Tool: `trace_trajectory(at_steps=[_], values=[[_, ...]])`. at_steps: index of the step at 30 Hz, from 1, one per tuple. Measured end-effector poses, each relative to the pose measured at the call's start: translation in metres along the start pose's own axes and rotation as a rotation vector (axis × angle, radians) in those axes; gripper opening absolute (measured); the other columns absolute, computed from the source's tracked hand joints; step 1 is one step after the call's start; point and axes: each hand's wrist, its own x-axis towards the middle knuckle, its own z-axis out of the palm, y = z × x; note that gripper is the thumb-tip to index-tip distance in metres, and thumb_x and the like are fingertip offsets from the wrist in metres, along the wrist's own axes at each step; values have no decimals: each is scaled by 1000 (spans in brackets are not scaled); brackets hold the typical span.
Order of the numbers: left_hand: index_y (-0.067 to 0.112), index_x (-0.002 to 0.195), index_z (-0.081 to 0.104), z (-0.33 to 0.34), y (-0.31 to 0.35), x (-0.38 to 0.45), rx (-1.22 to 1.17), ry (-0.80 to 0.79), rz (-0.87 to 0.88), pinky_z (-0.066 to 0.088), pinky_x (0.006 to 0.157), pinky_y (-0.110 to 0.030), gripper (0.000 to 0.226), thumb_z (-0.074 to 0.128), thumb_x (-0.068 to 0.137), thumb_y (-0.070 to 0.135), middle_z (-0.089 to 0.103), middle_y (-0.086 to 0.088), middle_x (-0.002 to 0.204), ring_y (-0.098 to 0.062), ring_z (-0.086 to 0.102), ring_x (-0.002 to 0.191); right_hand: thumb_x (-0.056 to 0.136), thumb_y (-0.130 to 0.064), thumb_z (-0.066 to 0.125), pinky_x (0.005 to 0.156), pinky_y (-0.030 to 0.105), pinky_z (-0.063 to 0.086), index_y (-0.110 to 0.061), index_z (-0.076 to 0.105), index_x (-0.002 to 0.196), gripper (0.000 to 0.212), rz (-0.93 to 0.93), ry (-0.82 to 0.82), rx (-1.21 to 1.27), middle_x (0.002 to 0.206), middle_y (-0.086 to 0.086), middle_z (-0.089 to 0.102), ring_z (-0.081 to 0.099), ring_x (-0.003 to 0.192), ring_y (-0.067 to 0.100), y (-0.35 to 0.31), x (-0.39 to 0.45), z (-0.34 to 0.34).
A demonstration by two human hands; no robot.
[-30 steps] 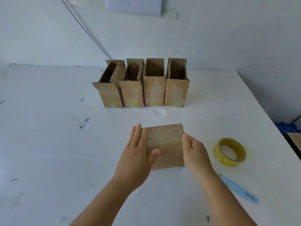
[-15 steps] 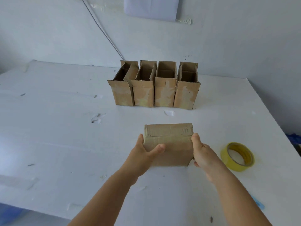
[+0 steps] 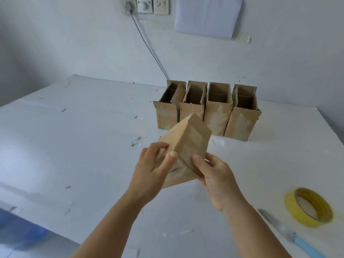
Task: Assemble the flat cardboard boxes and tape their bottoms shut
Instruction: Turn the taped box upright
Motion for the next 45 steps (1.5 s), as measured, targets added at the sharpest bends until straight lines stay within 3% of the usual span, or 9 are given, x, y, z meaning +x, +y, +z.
trace_trajectory(at_steps=[3,7,13,17,21,25,30,36,45], values=[[38,109,53,-26,-7,15,30,84,-9,47,85,-28,55,51,66,73,57,12,115,-4,56,105,86,-15,65,86,33,54,-19,64,112,27,-91,-76,-68,104,0,72,70,93,15,1,14,36],[35,109,53,-63,-28,44,-5,191,-35,51,89,-33,33,68,81,27,63,18,108,-3,60,104,84,-16,65,74,21,55,-37,54,123,45,-181,-42,-210,100,0,65,67,87,9,2,47,85],[33,110,51,-109,-64,109,-49,223,-20,54,84,-29,44,63,82,2,60,22,108,-3,61,106,88,-11,55,86,15,49,-38,37,141,63,-280,28,-461,110,-3,50,56,103,5,10,113,148],[41,95,47,-122,-82,163,-6,196,-13,54,79,-26,45,59,82,0,58,15,108,-4,60,102,90,-5,49,96,26,49,-39,28,144,67,-284,62,-502,128,-8,44,54,114,6,16,156,174],[37,93,48,-121,-107,207,87,166,-33,52,70,-23,34,56,87,4,60,14,103,-6,61,96,90,-6,44,90,19,46,-37,27,145,66,-199,93,-575,138,-13,45,54,117,6,31,190,181],[24,98,52,-114,-133,236,149,129,-89,40,59,-11,19,55,88,8,61,3,98,-8,60,88,91,-6,41,83,15,45,-33,40,136,54,-100,95,-584,127,-15,57,55,116,4,45,210,185],[20,104,62,-107,-152,266,169,98,-106,36,64,-9,17,54,91,12,67,6,94,-14,62,88,90,-6,43,106,23,37,-24,29,146,60,-23,154,-587,145,-6,38,42,131,6,62,231,190],[24,118,65,-97,-155,294,233,23,-31,38,74,-18,27,51,95,20,66,3,103,-12,61,91,91,-4,41,106,20,31,-19,18,149,64,5,227,-543,152,-4,29,35,136,6,58,253,196],[18,134,52,-87,-161,310,281,-53,55,35,81,-6,41,45,95,9,58,-2,122,-12,57,108,92,-5,43,107,19,28,-18,14,150,66,27,295,-501,154,-1,26,30,139,8,56,272,200]])
